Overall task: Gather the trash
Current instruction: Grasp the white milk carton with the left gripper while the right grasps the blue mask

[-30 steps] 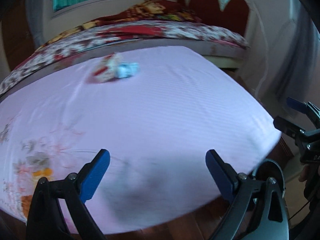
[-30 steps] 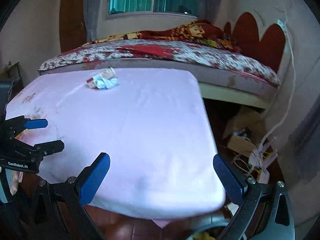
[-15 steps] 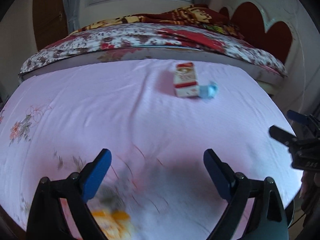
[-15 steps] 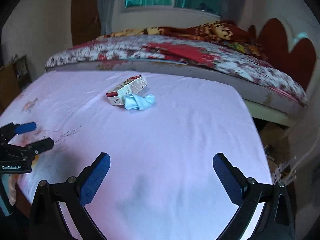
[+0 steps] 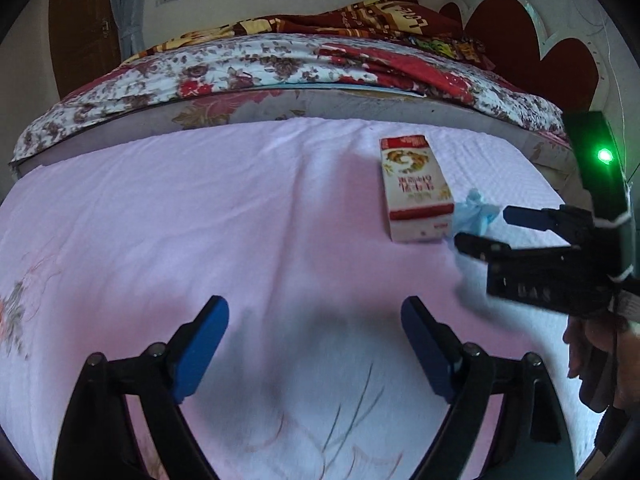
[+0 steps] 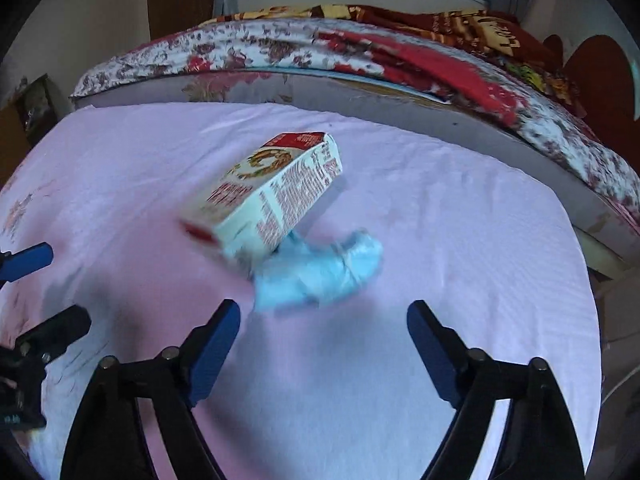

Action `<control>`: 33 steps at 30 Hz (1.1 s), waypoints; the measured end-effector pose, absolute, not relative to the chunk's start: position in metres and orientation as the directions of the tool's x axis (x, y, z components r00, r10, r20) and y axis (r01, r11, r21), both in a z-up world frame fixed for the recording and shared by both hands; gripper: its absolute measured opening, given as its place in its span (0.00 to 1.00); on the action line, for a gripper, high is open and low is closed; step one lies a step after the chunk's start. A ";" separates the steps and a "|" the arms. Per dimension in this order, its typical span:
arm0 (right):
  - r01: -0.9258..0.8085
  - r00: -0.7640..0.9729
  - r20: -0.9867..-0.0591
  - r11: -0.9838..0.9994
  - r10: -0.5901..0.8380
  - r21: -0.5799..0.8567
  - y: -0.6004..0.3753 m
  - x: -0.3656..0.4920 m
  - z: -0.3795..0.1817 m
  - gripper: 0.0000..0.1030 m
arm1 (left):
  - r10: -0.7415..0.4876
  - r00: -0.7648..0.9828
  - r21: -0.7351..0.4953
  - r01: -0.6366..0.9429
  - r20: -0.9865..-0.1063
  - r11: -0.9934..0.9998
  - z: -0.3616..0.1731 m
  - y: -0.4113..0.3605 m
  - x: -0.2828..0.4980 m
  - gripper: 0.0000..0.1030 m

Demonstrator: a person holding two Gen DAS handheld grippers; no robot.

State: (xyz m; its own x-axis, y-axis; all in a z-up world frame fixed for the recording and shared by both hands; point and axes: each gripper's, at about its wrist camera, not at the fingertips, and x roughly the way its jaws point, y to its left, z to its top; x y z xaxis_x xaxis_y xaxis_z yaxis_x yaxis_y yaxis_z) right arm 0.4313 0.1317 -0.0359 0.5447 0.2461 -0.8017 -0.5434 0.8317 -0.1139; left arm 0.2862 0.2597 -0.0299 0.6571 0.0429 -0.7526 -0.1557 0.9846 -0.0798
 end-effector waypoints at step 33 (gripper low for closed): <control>-0.516 0.518 -0.744 0.848 0.422 0.121 0.086 0.483 -0.028 0.57 | -0.098 0.676 -0.138 -0.005 -0.731 0.990 -0.030 0.222 0.352 0.51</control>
